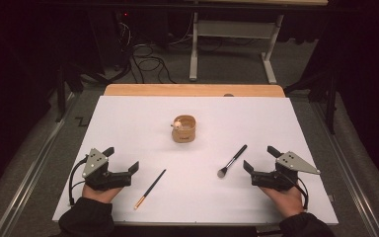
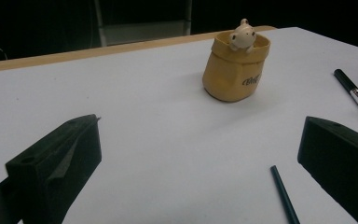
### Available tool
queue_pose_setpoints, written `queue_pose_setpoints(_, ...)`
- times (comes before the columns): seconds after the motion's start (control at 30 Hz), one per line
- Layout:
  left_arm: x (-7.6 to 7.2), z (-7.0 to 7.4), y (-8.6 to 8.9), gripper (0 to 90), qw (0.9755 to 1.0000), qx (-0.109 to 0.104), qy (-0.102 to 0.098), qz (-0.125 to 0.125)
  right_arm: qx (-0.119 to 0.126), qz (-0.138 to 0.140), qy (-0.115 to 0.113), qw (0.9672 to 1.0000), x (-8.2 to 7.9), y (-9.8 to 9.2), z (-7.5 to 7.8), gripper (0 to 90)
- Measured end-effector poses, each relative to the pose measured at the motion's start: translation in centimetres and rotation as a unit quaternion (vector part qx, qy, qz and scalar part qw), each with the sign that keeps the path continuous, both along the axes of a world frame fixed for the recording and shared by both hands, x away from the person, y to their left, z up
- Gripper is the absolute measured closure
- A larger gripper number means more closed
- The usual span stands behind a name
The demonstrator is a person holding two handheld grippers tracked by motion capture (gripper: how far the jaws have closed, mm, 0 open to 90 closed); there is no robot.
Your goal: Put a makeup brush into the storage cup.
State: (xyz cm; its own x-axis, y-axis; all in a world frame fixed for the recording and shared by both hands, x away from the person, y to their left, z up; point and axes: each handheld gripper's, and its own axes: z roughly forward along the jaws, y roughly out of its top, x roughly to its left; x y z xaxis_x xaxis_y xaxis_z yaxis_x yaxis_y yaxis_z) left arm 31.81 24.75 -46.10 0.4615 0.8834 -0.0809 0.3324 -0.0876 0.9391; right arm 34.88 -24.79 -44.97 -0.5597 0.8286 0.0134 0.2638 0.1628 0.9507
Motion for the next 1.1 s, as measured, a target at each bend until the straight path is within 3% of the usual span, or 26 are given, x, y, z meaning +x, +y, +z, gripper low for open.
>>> queue_pose_setpoints(0.6,0.7,-0.1,0.0,0.6,0.9997,-0.018,0.003,0.017,0.009,-0.012,0.006,0.9999,-0.1,-0.6,-0.5,0.7)
queue_pose_setpoints(0.8,0.2,-0.1,0.2,0.6,0.9999,-0.007,0.008,0.013,0.005,-0.014,-0.003,0.9999,0.1,-0.4,-0.2,0.8)
queue_pose_setpoints(1.1,-0.4,-0.1,0.9,0.6,0.9996,-0.016,0.012,0.018,-0.004,-0.013,-0.002,0.9999,0.4,0.0,-0.2,0.8)
